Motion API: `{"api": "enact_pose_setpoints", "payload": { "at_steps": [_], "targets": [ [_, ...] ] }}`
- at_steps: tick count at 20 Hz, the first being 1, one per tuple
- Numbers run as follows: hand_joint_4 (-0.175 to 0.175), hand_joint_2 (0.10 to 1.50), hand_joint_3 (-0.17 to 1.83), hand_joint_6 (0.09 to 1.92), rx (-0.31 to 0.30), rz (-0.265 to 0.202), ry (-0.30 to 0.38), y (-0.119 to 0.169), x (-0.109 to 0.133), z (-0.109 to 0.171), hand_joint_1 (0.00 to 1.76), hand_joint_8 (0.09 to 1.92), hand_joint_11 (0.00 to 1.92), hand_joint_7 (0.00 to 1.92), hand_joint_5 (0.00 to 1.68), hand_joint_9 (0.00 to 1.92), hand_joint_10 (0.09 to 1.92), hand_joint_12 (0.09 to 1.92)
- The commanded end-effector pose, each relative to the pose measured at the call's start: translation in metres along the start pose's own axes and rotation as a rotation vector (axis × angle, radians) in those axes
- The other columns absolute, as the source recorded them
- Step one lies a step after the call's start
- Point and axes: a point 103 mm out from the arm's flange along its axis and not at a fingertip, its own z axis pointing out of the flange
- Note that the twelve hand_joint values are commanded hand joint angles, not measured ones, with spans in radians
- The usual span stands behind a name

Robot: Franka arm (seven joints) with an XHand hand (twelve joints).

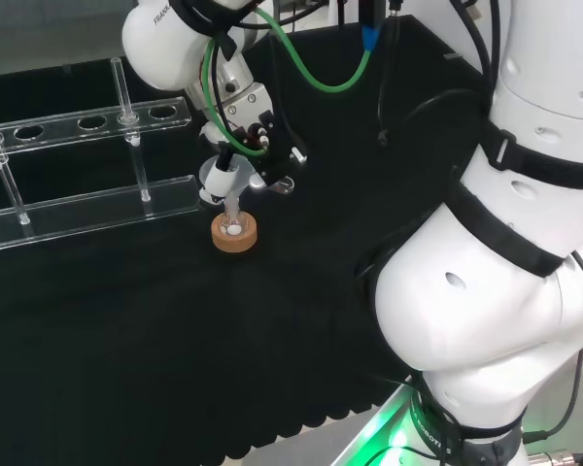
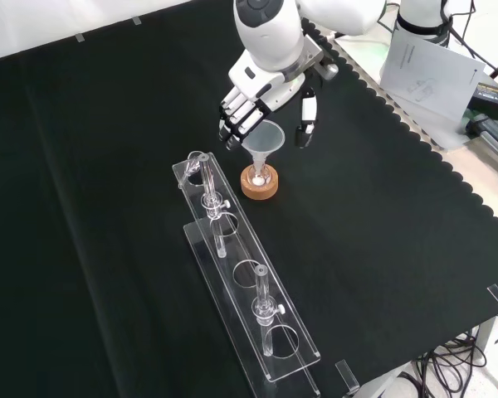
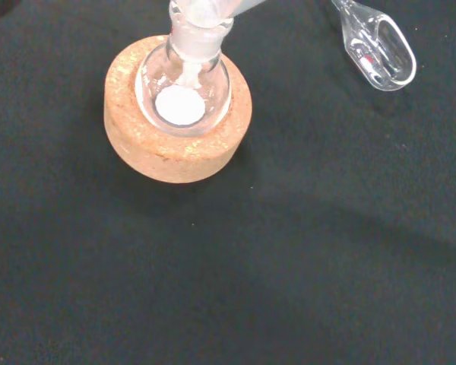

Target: Remove the funnel from the round-bottom flask.

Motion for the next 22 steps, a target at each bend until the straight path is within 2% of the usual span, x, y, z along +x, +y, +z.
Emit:
{"api": "enact_pose_setpoints", "payload": {
  "at_steps": [1,11,17,19,22],
  "targets": [
    [-0.009,0.66,0.26,0.09,0.009,0.000,-0.018,0.000,0.012,-0.001,0.54,0.35,0.20,0.00,0.06,0.04,0.87,1.56],
    [-0.009,0.69,0.26,0.09,0.023,0.011,-0.035,0.008,0.004,0.011,0.62,0.35,0.20,0.00,0.07,0.04,0.88,1.56],
    [-0.011,0.70,0.26,0.09,0.031,0.022,-0.042,0.009,0.015,0.011,0.65,0.38,0.21,0.00,0.08,0.05,0.89,1.55],
    [-0.012,0.71,0.27,0.09,0.020,0.026,-0.043,0.009,0.014,0.012,0.67,0.43,0.21,0.00,0.10,0.08,0.88,1.54],
    [-0.017,0.73,0.31,0.09,0.002,0.043,-0.056,0.009,0.008,0.015,0.71,0.58,0.25,0.01,0.15,0.25,0.81,1.52]
  ]
}}
